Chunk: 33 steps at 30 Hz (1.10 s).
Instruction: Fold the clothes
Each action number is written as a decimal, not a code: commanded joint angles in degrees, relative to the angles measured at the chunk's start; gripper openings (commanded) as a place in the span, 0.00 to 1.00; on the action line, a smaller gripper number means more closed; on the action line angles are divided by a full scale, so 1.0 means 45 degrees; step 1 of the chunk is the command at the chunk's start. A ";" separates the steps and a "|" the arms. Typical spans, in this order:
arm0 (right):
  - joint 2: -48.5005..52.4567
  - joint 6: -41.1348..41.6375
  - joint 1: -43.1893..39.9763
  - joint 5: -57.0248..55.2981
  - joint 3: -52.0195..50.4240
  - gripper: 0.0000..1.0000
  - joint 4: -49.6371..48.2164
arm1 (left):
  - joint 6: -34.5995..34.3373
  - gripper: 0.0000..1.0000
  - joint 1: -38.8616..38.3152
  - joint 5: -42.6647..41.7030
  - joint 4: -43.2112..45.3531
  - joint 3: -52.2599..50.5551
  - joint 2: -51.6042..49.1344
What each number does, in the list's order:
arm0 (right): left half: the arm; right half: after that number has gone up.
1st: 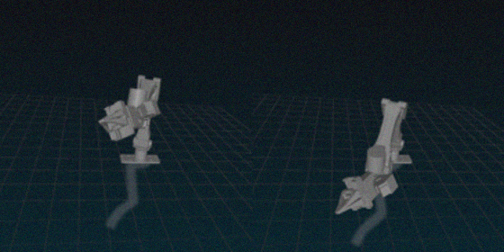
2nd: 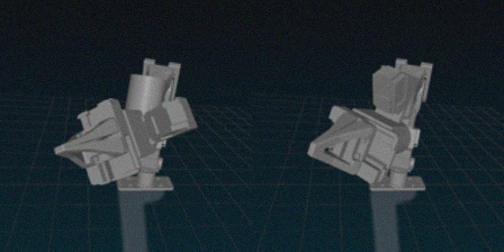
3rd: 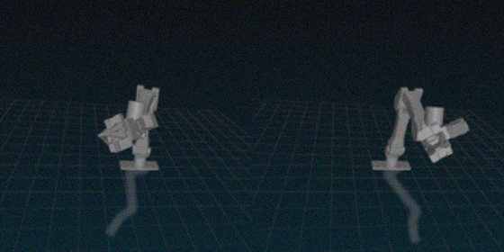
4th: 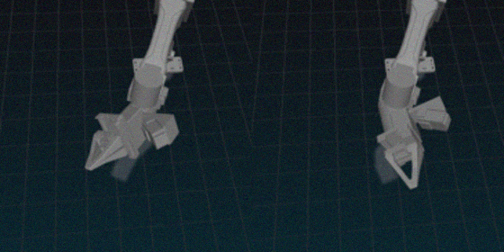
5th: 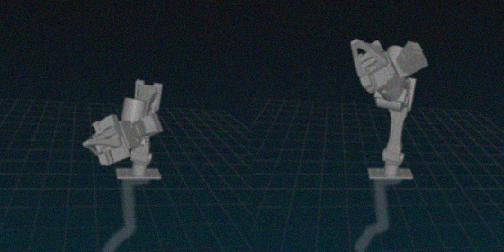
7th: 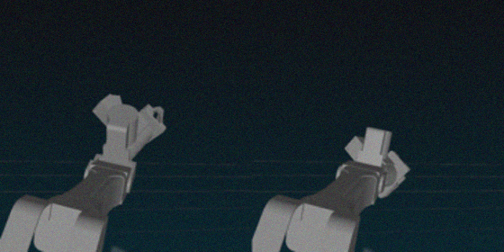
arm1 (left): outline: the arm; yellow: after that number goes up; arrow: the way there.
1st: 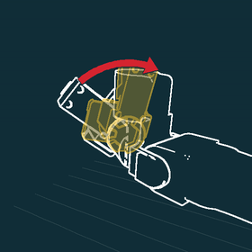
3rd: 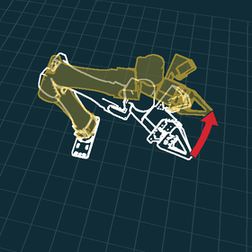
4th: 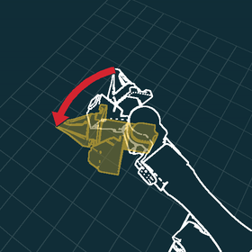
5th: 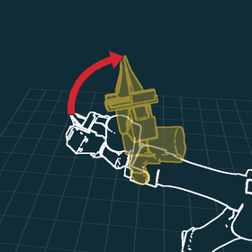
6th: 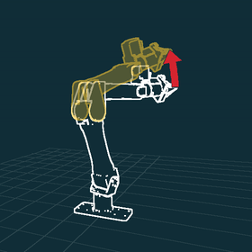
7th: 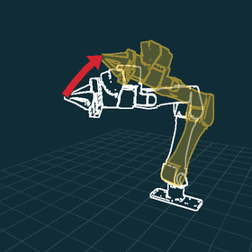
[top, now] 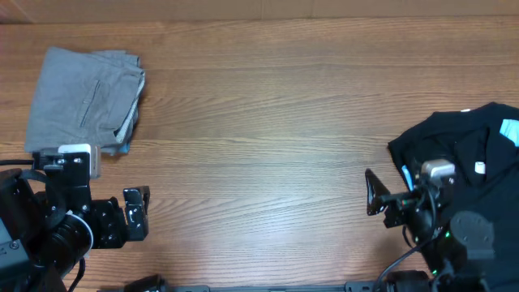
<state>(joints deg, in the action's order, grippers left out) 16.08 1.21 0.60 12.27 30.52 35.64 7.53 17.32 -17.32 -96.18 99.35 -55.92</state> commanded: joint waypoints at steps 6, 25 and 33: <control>-0.2929 0.1749 -0.0937 0.0170 -0.3925 1.00 -0.1413 | 0.0141 1.00 -0.0058 0.0092 0.0034 -0.0063 0.0015; -0.3536 0.1739 -0.0937 0.0194 -0.5416 1.00 -0.3429 | 0.0141 1.00 -0.0058 0.0092 0.0034 -0.0063 0.0015; -0.3536 0.1739 -0.0937 0.0199 -0.5416 1.00 -0.3429 | 0.0141 1.00 -0.0058 0.0092 0.0034 -0.0063 0.0015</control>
<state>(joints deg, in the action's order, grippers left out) 0.84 8.80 -3.36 12.73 6.94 20.60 7.53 17.32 -17.30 -96.18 99.35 -55.94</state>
